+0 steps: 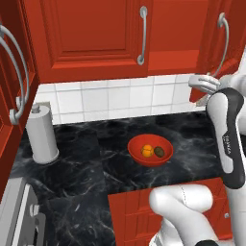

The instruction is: Open the cabinet. Pick the orange and kiwi from the cabinet and place them into the bowl. Then close the cabinet.

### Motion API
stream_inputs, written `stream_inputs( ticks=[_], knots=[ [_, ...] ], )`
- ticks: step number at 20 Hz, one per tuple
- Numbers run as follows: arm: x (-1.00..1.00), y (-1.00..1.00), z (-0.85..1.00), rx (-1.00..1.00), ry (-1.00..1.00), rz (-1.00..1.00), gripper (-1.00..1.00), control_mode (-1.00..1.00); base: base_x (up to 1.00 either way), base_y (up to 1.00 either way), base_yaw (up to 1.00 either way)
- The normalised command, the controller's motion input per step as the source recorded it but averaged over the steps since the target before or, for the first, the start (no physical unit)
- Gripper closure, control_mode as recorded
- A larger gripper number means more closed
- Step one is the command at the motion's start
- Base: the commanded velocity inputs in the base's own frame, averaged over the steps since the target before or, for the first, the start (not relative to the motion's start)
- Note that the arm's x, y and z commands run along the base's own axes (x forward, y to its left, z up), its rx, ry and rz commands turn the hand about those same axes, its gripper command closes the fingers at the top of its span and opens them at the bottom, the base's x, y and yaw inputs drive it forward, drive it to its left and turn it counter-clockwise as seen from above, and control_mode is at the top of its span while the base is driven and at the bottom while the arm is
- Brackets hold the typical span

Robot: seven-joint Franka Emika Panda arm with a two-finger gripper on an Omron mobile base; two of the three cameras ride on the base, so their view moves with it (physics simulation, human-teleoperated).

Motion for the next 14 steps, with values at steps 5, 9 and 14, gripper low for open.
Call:
stream_inputs(
  ticks=[5, 9, 14],
  knots=[
    [1.00, -0.13, -0.03, 0.03, 0.08, -0.08, -1.00, -1.00, 0.00, 0.00, 0.00],
    [1.00, -0.23, -0.08, 0.06, -0.03, 0.00, -1.00, -1.00, 0.00, 0.00, 0.00],
    [1.00, -0.13, -0.58, -0.03, -0.34, 0.00, -1.00, -1.00, 0.00, 0.00, 0.00]
  ],
)
